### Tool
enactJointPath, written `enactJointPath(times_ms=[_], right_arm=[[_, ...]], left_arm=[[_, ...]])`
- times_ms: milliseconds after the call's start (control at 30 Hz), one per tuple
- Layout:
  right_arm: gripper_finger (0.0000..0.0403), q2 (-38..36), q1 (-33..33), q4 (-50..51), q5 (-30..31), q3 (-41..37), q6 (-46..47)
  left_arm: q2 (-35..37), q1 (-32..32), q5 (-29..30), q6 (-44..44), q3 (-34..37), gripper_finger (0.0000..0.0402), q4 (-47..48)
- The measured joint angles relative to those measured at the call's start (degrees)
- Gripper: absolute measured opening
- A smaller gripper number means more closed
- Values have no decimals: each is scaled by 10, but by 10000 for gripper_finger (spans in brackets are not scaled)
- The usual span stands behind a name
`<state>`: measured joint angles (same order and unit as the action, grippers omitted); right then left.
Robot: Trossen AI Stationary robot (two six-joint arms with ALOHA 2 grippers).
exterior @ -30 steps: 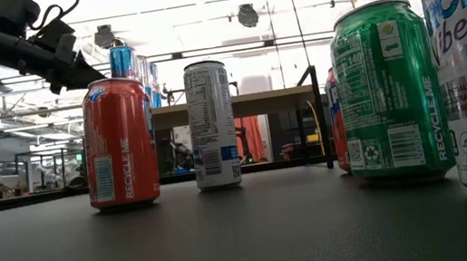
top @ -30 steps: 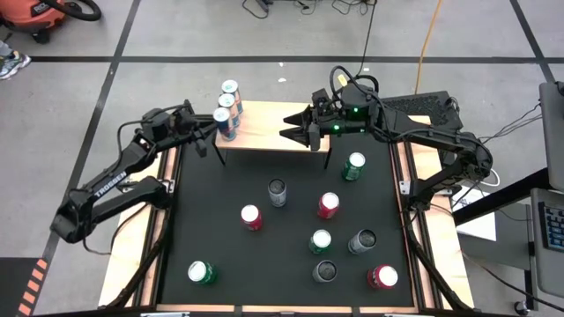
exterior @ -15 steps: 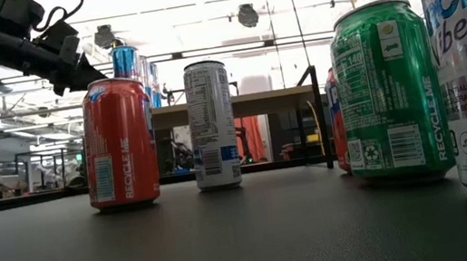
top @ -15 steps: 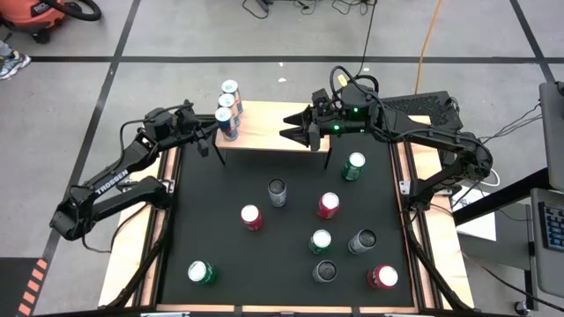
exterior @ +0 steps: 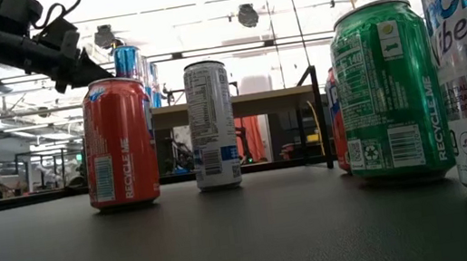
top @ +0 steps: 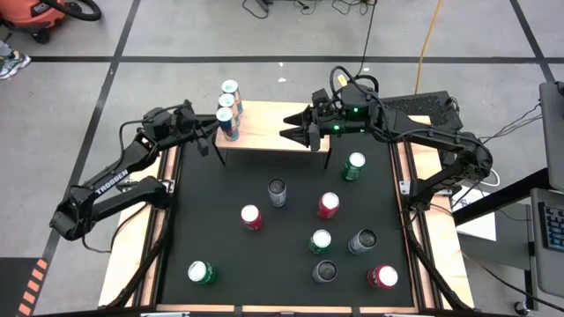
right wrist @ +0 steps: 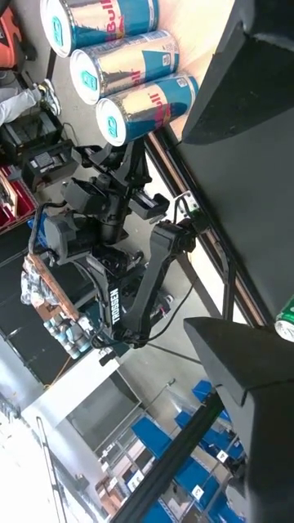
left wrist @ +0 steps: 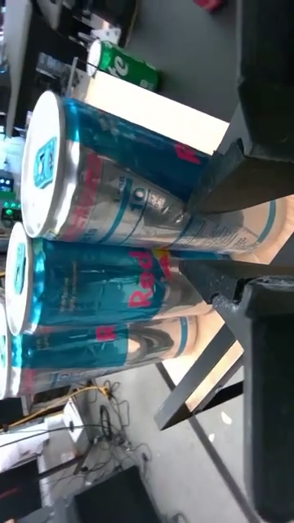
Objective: Place canned beverage on shelf
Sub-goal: Put the blue soda can on the shelf
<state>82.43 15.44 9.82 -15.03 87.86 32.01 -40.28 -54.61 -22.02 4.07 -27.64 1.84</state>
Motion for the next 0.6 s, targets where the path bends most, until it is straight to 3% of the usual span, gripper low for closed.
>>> enactJointPath(times_ms=[333, 600], right_arm=[[341, -2, 0, 28, -1, 0, 3], [341, -16, 0, 52, -1, 16, 12]], left_arm=[[45, 0, 71, -101, -27, 104, 16], [82, 1, 47, -142, -72, 104, 29]])
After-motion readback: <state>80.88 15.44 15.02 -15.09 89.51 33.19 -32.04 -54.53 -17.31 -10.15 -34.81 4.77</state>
